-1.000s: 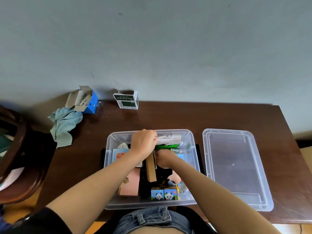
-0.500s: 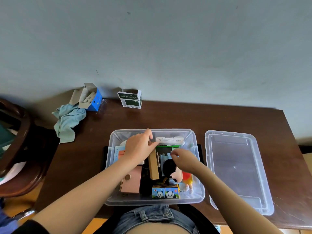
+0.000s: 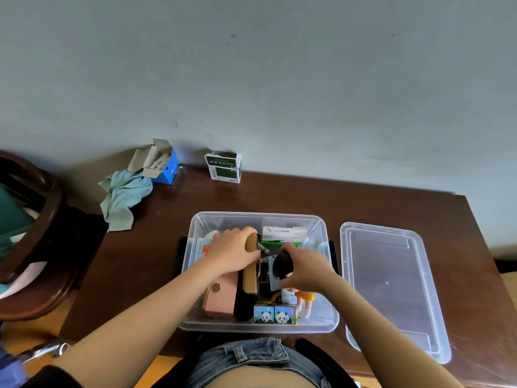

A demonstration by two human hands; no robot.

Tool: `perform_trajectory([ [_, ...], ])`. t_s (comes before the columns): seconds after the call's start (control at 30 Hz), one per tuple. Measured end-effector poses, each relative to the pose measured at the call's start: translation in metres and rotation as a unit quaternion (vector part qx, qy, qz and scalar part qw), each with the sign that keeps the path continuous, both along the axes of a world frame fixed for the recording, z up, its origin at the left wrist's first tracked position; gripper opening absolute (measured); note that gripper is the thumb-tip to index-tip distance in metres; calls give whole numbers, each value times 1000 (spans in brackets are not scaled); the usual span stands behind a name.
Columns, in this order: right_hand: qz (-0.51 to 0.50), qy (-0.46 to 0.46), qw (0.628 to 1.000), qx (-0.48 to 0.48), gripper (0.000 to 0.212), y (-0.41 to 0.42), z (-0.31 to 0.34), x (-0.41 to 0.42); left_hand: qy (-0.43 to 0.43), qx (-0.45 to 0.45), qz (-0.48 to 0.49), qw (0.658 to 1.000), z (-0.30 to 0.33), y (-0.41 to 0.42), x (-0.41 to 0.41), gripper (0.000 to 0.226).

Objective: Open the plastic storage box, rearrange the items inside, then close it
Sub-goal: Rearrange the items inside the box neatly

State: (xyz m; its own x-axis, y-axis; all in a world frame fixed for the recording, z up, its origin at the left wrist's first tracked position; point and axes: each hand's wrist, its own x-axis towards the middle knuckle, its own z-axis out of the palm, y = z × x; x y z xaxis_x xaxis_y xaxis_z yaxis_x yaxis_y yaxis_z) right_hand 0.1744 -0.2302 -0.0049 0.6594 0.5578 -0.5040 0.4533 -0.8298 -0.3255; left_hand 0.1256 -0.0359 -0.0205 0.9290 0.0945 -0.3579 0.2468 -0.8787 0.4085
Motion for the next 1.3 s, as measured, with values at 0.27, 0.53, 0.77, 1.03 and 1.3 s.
perform_trajectory([
  [0.27, -134, 150, 931, 304, 55, -6, 47, 6, -73, -239, 99, 963, 9, 11, -10, 26],
  [0.53, -146, 263, 884, 357, 63, 43, 25, -53, -145, -383, 205, 889, 39, 24, -7, 18],
  [0.77, -204, 94, 922, 317, 15, 29, 14, -25, -94, -236, 75, 964, 32, 24, -19, 17],
  [1.03, 83, 2, 990, -114, 62, 8, -34, 11, -142, -133, 13, 981, 39, 9, -5, 20],
  [1.3, 176, -32, 964, -197, 63, 22, -41, 25, -87, -21, -256, 962, 34, -28, 5, 31],
])
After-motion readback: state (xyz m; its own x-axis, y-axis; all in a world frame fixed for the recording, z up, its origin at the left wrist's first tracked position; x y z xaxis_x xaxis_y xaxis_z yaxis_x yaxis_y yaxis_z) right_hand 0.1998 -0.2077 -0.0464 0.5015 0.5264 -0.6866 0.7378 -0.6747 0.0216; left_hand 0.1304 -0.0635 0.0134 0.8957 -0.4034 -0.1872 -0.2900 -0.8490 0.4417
